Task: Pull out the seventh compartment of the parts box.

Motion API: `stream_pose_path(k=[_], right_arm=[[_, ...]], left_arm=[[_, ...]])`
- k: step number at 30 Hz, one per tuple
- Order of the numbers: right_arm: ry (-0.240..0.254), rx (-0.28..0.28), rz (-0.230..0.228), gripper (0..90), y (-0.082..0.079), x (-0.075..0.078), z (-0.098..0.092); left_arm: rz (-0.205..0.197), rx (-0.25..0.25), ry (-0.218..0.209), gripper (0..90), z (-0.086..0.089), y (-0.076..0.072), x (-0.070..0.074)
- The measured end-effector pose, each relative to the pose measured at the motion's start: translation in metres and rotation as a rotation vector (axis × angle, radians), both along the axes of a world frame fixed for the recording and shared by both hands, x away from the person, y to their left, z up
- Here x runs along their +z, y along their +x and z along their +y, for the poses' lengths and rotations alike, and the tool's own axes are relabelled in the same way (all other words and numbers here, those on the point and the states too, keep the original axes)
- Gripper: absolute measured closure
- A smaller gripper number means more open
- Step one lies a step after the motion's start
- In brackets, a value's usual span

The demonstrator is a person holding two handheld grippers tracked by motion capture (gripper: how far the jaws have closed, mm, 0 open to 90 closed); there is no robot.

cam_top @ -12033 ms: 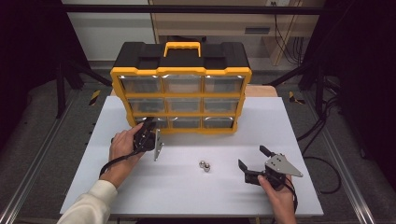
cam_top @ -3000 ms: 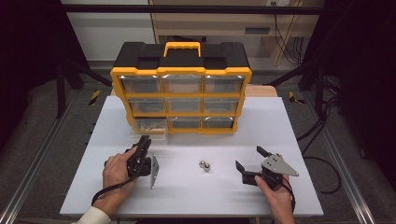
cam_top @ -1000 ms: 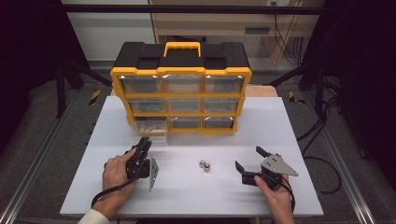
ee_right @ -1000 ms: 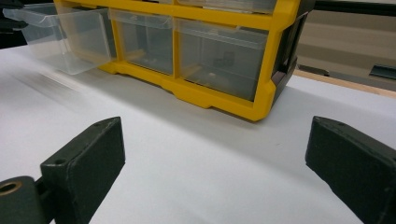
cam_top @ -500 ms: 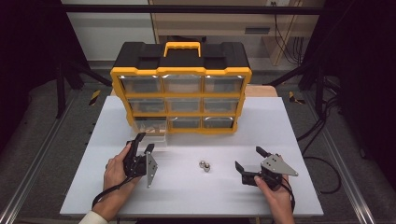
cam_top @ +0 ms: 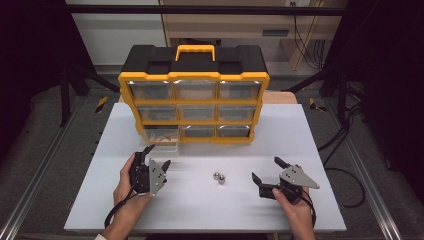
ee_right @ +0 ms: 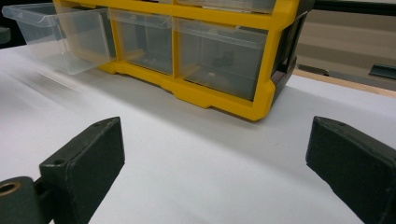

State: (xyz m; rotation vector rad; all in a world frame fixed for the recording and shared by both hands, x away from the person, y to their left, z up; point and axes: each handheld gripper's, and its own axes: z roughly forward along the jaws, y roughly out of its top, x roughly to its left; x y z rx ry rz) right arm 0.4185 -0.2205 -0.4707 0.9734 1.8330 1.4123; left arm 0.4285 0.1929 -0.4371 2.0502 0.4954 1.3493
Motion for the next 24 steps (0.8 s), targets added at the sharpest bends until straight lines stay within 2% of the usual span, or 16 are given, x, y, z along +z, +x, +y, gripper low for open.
stream_pose_path(k=[1,3,5,6,7,10,11,13,16,18,20,21,22,24], right_arm=[[0.000,0.000,0.000,4.7,0.000,0.000,0.000],[0.000,0.000,-0.003,4.7,0.000,0.000,0.000],[0.000,-0.001,-0.003,4.7,0.000,0.000,0.000],[-0.001,-0.002,-0.003,4.7,0.000,0.000,0.000],[-0.006,-0.003,0.001,4.6,0.000,0.000,0.000],[-0.012,-0.005,0.000,4.6,0.000,0.000,0.000],[-0.012,-0.005,0.000,4.6,0.000,0.000,0.000],[-0.011,-0.007,0.003,4.7,0.000,0.000,0.000],[-0.006,-0.011,-0.003,4.8,0.000,0.000,0.000],[-0.004,-0.014,0.001,5.0,0.000,0.000,0.000],[-0.007,-0.017,0.009,4.9,0.000,0.000,-0.001],[-0.006,-0.020,0.011,5.0,0.000,0.000,-0.001],[-0.010,-0.023,0.011,4.9,0.000,0.000,-0.001],[-0.010,-0.020,0.014,5.0,0.001,0.000,0.000]], left_arm=[[0.007,0.002,-0.025,25.5,0.000,-0.001,0.001],[0.043,0.013,-0.107,20.5,0.003,-0.001,0.003],[0.066,0.022,-0.162,16.9,0.006,-0.002,0.004],[0.068,0.033,-0.217,15.8,0.010,-0.003,0.004],[0.068,0.033,-0.217,14.6,0.010,-0.003,0.004],[0.079,0.032,-0.295,9.5,0.018,-0.003,0.007],[0.079,0.032,-0.295,8.7,0.018,-0.003,0.007],[0.061,0.018,-0.328,8.2,0.024,-0.003,0.007],[0.066,0.021,-0.384,6.6,0.032,-0.004,0.005],[0.060,0.024,-0.412,6.3,0.039,-0.004,0.003],[0.051,0.023,-0.456,5.9,0.046,-0.005,0.001],[0.049,0.021,-0.464,5.6,0.049,-0.005,0.001],[0.054,0.010,-0.490,5.3,0.055,-0.005,-0.001],[0.058,0.005,-0.511,4.9,0.062,-0.004,-0.004]])
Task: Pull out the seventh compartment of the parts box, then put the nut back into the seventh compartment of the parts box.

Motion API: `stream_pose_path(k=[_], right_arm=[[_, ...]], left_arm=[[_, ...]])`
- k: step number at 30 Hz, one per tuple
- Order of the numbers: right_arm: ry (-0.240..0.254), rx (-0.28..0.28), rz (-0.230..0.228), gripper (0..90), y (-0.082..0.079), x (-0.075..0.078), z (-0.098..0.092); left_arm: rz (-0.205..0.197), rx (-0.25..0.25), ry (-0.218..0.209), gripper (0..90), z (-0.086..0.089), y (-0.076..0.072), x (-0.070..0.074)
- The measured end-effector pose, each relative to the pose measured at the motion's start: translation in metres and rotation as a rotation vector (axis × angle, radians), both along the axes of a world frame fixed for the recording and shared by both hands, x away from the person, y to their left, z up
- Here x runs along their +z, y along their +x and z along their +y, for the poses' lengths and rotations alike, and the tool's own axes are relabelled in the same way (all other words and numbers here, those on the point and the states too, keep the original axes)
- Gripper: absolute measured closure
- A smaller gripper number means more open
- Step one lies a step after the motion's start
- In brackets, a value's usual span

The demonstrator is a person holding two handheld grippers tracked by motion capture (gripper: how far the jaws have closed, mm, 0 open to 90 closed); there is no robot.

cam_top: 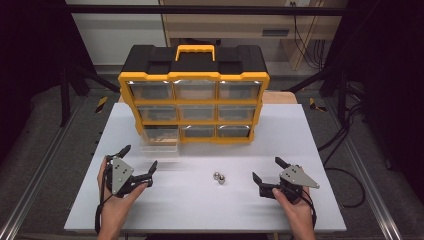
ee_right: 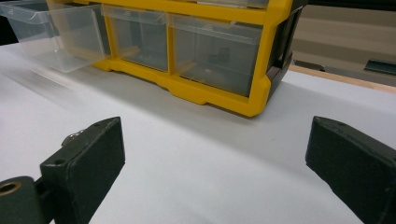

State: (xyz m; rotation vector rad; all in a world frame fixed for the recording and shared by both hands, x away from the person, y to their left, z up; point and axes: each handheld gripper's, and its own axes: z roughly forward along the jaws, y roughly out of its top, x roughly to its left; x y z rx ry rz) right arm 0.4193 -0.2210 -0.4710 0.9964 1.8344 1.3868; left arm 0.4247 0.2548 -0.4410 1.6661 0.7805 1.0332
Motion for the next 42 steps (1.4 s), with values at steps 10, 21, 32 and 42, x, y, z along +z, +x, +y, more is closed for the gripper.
stream_pose_path(k=[10,21,32,42], right_arm=[[-0.074,0.012,0.048,4.6,0.000,0.001,0.014],[-0.158,0.077,0.144,5.4,0.011,0.025,0.038],[-0.274,0.163,0.284,7.5,0.019,0.044,0.060],[-0.343,0.175,0.387,12.9,0.035,0.054,0.075]], left_arm=[[-0.014,-0.008,-0.096,3.2,0.031,-0.003,-0.005],[0.020,-0.065,-0.146,1.7,0.043,0.001,-0.015],[0.031,-0.080,-0.152,1.2,0.039,0.003,-0.020],[0.041,-0.062,-0.180,1.1,0.045,0.005,-0.021]])
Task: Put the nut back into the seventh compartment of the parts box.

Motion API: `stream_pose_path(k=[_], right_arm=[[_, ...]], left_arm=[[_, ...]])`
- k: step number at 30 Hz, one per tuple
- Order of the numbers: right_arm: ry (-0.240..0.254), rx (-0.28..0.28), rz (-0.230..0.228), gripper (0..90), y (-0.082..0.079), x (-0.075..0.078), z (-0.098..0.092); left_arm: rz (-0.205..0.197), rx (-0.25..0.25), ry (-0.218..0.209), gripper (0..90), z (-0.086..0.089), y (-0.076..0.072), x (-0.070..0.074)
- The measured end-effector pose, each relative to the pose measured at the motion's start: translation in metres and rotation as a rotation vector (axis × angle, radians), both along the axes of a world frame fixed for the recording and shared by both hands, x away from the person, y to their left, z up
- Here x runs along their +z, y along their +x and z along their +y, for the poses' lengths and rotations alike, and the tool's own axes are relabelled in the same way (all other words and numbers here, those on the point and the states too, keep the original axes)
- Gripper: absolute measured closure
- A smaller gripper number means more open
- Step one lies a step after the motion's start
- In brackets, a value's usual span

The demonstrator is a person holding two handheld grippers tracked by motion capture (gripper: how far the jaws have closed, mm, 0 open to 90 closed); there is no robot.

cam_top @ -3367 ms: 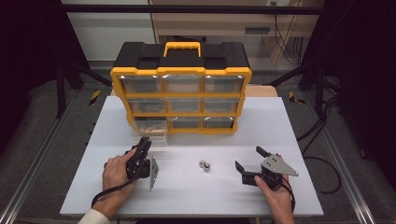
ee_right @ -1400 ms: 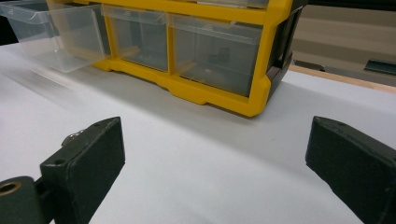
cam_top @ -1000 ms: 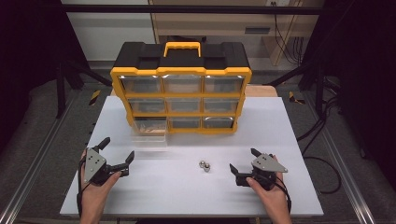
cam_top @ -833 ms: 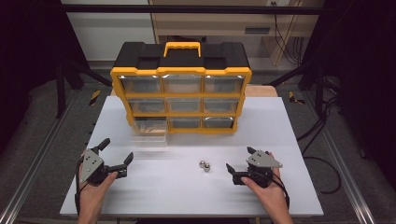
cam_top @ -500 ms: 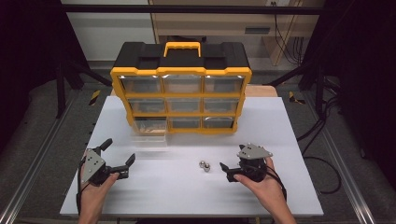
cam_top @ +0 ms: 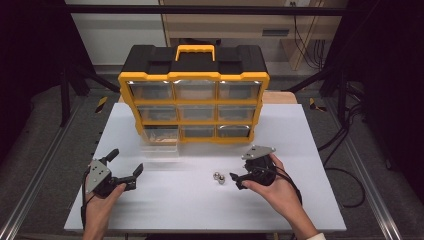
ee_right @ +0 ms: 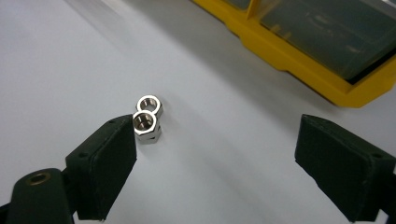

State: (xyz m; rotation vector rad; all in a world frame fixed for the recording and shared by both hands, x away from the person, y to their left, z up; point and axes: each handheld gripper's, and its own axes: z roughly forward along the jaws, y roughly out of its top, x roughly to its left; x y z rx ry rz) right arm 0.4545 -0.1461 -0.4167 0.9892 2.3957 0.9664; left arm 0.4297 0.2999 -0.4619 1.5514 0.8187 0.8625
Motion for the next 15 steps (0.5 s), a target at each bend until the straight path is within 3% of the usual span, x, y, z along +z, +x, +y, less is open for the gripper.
stream_pose_path(k=[3,5,15], right_arm=[[-0.036,0.027,0.039,15.3,0.005,0.002,0.007],[-0.044,0.037,0.035,15.4,0.006,0.002,0.008],[-0.032,0.026,0.087,16.3,0.009,0.000,0.017]], left_arm=[[-0.005,-0.007,0.003,1.0,0.001,0.000,0.000],[-0.006,-0.010,-0.002,1.0,0.001,0.001,0.000],[0.000,-0.013,-0.015,1.0,0.003,0.002,-0.002]])
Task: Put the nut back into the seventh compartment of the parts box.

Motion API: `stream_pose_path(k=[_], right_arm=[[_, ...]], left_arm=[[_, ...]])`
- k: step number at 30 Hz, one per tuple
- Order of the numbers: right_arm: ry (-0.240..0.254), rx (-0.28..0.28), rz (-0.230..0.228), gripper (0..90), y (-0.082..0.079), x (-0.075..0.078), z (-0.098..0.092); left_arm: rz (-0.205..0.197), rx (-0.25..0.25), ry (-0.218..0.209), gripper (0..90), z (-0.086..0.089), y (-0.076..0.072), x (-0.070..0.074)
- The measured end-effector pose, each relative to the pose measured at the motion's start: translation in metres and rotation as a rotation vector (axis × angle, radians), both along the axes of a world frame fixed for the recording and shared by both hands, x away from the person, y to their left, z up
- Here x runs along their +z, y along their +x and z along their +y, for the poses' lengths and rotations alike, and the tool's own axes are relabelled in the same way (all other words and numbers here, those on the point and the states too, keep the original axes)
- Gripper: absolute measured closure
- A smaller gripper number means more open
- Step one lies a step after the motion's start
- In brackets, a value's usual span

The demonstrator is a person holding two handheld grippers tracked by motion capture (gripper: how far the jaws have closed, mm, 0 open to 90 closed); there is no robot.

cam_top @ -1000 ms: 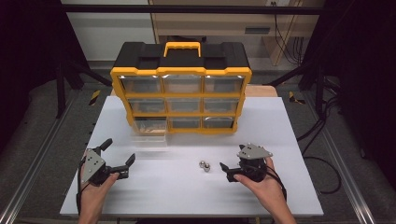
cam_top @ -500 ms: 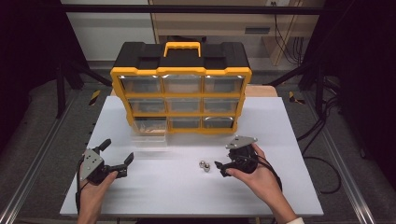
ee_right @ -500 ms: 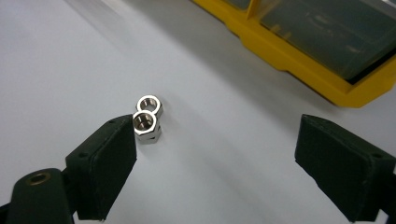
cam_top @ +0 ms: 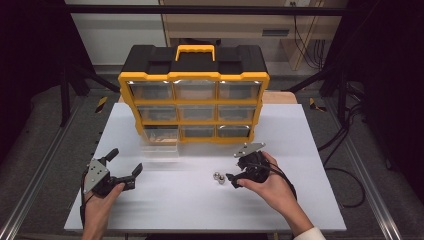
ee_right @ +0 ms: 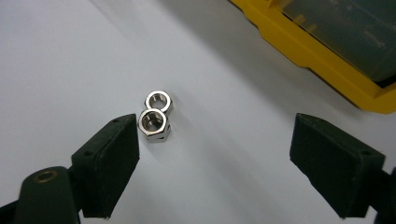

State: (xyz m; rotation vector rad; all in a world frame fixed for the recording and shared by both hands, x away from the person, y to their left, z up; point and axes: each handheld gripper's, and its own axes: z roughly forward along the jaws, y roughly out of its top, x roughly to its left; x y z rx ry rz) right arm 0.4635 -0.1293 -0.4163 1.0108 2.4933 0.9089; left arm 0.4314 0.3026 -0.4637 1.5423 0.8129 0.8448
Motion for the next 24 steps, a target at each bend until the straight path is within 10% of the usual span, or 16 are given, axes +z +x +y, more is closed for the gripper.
stream_pose_path(k=[24], right_arm=[[-0.036,0.074,0.102,43.3,0.007,-0.020,0.033]], left_arm=[[0.007,0.020,0.016,1.3,0.005,0.000,0.000]])
